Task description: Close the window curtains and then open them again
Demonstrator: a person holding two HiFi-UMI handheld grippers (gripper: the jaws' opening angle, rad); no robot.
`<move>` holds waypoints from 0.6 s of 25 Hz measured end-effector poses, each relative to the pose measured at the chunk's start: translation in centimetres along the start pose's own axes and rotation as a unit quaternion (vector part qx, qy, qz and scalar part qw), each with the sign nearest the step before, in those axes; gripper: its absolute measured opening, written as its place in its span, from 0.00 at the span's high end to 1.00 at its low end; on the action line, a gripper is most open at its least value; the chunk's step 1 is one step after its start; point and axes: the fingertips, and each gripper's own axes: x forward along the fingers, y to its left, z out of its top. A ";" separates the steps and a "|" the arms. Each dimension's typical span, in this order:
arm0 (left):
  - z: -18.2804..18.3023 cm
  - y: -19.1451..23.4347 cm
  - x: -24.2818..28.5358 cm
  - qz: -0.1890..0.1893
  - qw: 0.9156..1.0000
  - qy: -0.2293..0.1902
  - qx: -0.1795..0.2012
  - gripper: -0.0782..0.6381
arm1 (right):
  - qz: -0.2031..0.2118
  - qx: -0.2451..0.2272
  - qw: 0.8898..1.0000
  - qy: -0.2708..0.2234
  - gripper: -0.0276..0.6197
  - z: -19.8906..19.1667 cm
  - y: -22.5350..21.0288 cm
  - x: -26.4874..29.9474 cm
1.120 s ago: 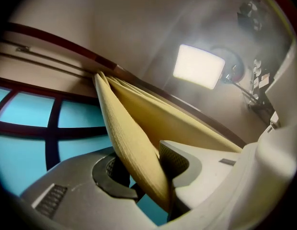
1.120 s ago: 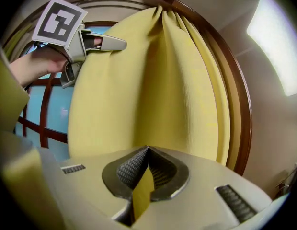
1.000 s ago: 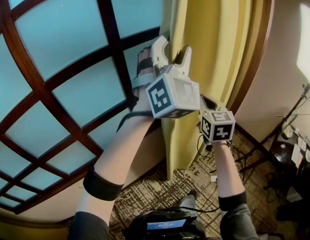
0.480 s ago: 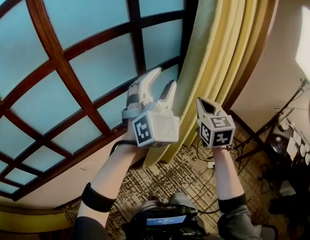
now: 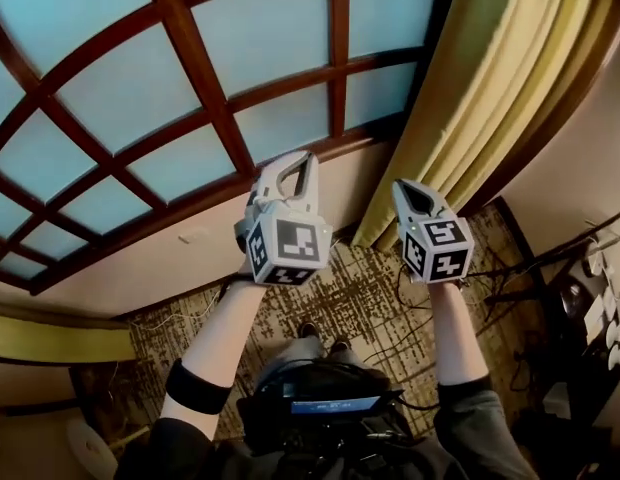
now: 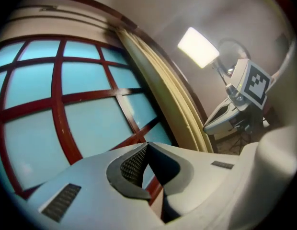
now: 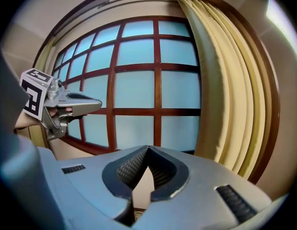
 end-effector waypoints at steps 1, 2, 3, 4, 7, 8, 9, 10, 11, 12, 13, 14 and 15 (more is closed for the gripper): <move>-1.4 -0.4 -1.1 -0.002 1.000 0.014 -0.018 0.89 | 0.011 0.001 1.000 0.004 0.93 -0.8 0.7 -0.2; -2.8 -0.7 -2.2 0.000 0.999 0.027 -0.032 0.89 | 0.022 0.002 1.000 0.008 0.93 -1.5 1.5 -0.4; -4.0 -0.7 -3.5 0.006 0.998 0.040 -0.043 0.89 | 0.034 0.004 0.999 0.012 0.93 -2.2 2.4 -0.4; -5.1 -0.6 -4.7 0.014 0.997 0.052 -0.051 0.89 | 0.046 0.007 0.999 0.015 0.93 -2.9 3.2 -0.4; -7.9 -0.1 -8.4 0.035 0.993 0.084 -0.081 0.89 | 0.078 0.010 0.997 0.026 0.93 -4.7 5.8 -0.3; -8.6 0.2 -9.6 0.041 0.990 0.092 -0.093 0.89 | 0.089 0.010 0.996 0.029 0.94 -5.1 6.8 -0.3; -9.4 0.6 -10.9 0.048 0.988 0.101 -0.107 0.89 | 0.099 0.010 0.995 0.030 0.93 -5.4 7.9 -0.5; -10.2 1.0 -12.3 0.056 0.985 0.109 -0.121 0.89 | 0.108 0.010 0.994 0.031 0.93 -5.6 9.0 -0.6; -11.1 1.4 -13.7 0.065 0.982 0.116 -0.134 0.89 | 0.117 0.011 0.993 0.032 0.93 -5.8 10.1 -0.8; -11.9 2.0 -15.2 0.074 0.979 0.122 -0.145 0.89 | 0.124 0.011 0.992 0.032 0.93 -6.0 11.3 -0.9; -12.7 2.5 -16.6 0.082 0.976 0.127 -0.154 0.89 | 0.131 0.011 0.991 0.033 0.94 -6.2 12.6 -1.0; -13.5 3.0 -17.9 0.089 0.974 0.132 -0.162 0.89 | 0.138 0.010 0.990 0.034 0.93 -6.4 13.8 -1.2; -14.4 3.4 -19.1 0.096 0.971 0.136 -0.169 0.89 | 0.145 0.007 0.989 0.036 0.93 -6.5 15.0 -1.3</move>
